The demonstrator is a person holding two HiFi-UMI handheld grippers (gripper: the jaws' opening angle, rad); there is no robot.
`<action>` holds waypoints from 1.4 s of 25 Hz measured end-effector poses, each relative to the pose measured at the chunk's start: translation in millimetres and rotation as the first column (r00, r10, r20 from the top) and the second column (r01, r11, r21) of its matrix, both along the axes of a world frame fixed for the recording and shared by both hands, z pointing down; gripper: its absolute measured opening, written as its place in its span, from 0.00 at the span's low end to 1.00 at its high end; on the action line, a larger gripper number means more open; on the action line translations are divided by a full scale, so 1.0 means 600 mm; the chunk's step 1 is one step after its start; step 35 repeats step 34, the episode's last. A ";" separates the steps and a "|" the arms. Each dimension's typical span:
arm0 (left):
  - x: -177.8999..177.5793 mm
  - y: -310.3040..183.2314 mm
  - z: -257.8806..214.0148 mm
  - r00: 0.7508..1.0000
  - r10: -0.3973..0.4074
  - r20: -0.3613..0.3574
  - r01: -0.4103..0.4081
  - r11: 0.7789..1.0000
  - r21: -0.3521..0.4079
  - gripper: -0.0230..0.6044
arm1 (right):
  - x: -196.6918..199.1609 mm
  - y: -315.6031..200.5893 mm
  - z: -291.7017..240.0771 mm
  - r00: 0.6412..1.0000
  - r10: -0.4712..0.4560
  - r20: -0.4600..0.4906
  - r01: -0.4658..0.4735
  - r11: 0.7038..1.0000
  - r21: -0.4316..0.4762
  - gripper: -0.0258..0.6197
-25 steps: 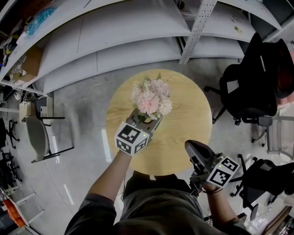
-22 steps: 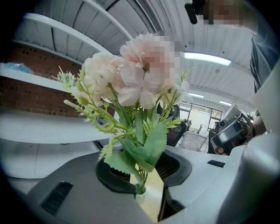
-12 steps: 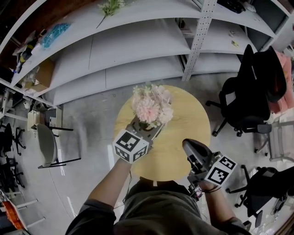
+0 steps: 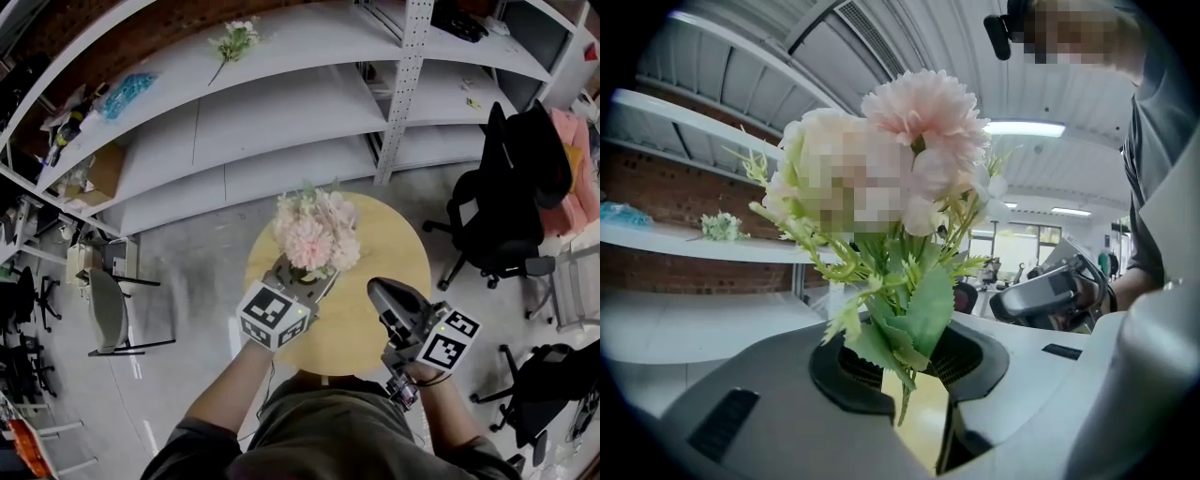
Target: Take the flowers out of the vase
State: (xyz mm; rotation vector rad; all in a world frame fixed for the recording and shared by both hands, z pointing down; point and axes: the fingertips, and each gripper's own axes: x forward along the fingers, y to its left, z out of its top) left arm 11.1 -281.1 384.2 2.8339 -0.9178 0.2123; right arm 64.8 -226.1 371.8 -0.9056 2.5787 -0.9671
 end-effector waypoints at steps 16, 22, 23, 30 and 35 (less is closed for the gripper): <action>-0.018 0.015 -0.009 1.000 -0.002 0.003 0.002 1.000 0.012 0.20 | -0.007 0.009 -0.004 0.999 0.011 -0.041 -0.011 1.000 0.011 0.06; -0.023 0.014 -0.008 1.000 -0.008 0.003 0.008 1.000 0.011 0.20 | -0.007 0.010 0.001 0.999 0.010 -0.053 -0.009 1.000 0.002 0.06; -0.023 0.014 -0.008 1.000 -0.008 0.004 0.008 1.000 0.012 0.20 | -0.008 0.011 0.002 0.998 0.009 -0.057 -0.009 1.000 0.003 0.06; -0.027 0.011 -0.007 1.000 -0.008 0.003 0.008 1.000 0.011 0.20 | -0.011 0.009 0.005 0.998 0.008 -0.061 -0.008 1.000 -0.002 0.06; -0.027 0.008 -0.005 1.000 -0.009 0.004 0.009 1.000 0.011 0.20 | -0.010 0.007 0.006 0.998 0.008 -0.061 -0.008 1.000 -0.004 0.06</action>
